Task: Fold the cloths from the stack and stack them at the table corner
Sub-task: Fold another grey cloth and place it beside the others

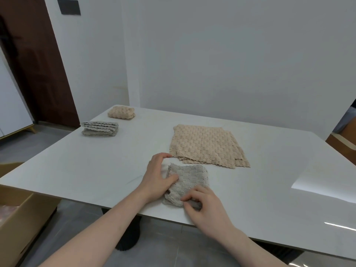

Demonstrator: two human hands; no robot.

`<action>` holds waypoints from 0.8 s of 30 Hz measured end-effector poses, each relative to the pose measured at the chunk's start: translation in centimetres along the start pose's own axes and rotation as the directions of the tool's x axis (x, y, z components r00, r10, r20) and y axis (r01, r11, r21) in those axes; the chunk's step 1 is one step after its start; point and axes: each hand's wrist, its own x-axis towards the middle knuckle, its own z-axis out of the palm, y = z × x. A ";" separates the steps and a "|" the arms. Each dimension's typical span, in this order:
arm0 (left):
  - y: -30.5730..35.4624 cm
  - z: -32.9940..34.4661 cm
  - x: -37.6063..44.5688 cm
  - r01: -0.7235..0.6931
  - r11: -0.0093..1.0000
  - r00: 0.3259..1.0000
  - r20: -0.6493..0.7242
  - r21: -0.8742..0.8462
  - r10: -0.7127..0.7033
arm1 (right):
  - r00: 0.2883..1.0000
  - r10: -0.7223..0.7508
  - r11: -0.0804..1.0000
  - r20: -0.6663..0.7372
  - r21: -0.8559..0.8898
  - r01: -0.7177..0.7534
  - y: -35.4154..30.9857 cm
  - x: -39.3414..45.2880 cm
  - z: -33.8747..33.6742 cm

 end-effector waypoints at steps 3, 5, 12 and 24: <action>0.0 -0.1 -0.6 -0.132 0.986 0.982 0.149 0.099 0.116 | 1.000 -0.019 1.000 0.002 0.017 0.019 0.1 -0.2 -0.1; 0.1 0.2 -0.8 -0.190 0.940 0.962 0.246 0.284 0.120 | 1.000 -0.022 1.000 -0.002 0.014 0.022 0.1 -0.3 -0.1; 0.5 0.5 -0.4 -0.223 0.789 0.878 0.470 0.572 -0.092 | 0.999 0.013 1.000 0.042 -0.013 -0.013 0.3 0.0 0.0; 0.9 -0.1 -0.5 0.151 0.987 0.970 0.184 0.057 -0.159 | 0.883 0.382 0.869 -0.274 0.431 -0.242 -0.6 1.3 -3.4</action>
